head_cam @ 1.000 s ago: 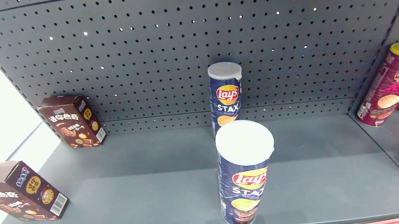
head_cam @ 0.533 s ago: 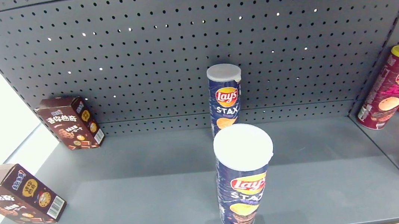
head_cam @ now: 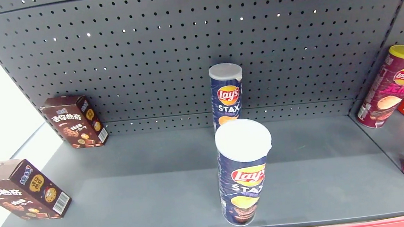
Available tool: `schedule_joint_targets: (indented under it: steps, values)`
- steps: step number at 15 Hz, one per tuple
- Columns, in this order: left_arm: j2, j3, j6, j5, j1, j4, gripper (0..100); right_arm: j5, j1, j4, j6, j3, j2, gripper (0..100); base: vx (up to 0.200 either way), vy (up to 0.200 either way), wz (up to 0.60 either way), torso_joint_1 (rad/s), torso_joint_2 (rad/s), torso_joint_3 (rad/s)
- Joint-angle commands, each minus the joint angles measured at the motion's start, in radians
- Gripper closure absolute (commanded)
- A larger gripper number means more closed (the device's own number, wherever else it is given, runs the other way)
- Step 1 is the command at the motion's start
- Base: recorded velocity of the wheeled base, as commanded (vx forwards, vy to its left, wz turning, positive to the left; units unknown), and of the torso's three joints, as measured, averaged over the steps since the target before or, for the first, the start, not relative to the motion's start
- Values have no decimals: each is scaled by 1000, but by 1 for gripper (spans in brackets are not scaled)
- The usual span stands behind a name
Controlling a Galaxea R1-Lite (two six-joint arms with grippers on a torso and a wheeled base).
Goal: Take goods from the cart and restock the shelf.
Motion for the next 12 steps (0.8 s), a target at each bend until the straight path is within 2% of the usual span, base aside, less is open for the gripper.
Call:
schedule_joint_targets:
  steps: [1, 5, 6, 12]
  values:
    - [0, 1, 1, 1, 0, 0, 0, 0, 0, 1, -1, 0, 0, 0, 0, 0, 0, 0, 0, 0]
    - [0, 1, 2, -1, 0, 0, 0, 0, 0, 1, -1, 0, 0, 0, 0, 0, 0, 0, 0, 0]
    - [0, 1, 1, -1, 0, 0, 0, 0, 0, 1, -1, -1, 0, 0, 0, 0, -600, 2, 2, 2]
    - [0, 1, -1, 2, 0, 0, 0, 0, 0, 1, -1, -1, 0, 0, 0, 0, 0, 0, 0, 0]
